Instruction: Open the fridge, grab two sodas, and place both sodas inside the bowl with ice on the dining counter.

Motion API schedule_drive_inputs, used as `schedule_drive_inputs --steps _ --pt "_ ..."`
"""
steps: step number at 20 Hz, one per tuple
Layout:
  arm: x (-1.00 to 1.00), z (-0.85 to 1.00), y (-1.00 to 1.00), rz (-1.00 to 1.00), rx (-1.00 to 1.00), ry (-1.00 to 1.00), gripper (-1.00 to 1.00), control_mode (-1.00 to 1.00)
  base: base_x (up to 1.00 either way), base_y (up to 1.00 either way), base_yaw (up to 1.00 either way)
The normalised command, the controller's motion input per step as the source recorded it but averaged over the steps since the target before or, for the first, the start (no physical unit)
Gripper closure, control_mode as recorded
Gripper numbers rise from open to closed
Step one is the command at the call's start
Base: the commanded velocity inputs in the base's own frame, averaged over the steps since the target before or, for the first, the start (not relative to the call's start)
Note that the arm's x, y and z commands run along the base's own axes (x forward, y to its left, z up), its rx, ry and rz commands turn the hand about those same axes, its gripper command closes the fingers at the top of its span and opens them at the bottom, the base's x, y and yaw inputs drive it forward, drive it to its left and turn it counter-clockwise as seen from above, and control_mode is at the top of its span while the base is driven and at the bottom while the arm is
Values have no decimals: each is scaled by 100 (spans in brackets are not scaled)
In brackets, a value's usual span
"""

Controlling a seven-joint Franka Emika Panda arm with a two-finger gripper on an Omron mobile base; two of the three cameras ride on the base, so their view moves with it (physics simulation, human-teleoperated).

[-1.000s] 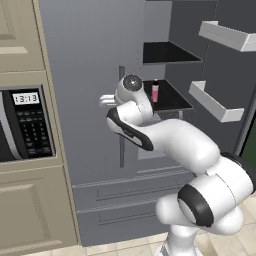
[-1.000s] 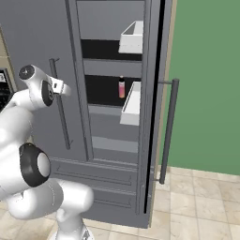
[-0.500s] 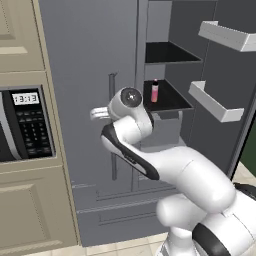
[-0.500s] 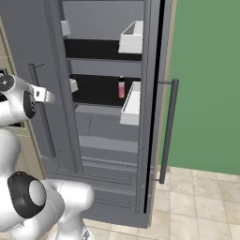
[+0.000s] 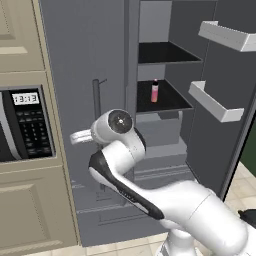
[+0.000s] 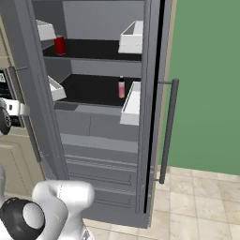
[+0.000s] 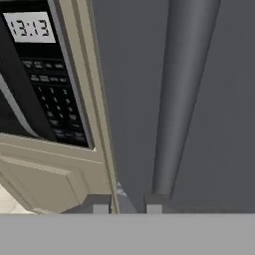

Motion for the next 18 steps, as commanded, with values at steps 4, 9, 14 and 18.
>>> schedule_drive_inputs --steps 4,9,14,18 --pt "-85 -3 -21 0 3 0 -100 -100 0 0 0" --pt "-73 -2 -98 0 22 0 -100 -100 0 0 0" --pt "-56 -2 -100 -1 30 -2 -100 -100 0 0 0" --pt "-10 1 -100 -1 27 0 -100 -100 0 0 0"
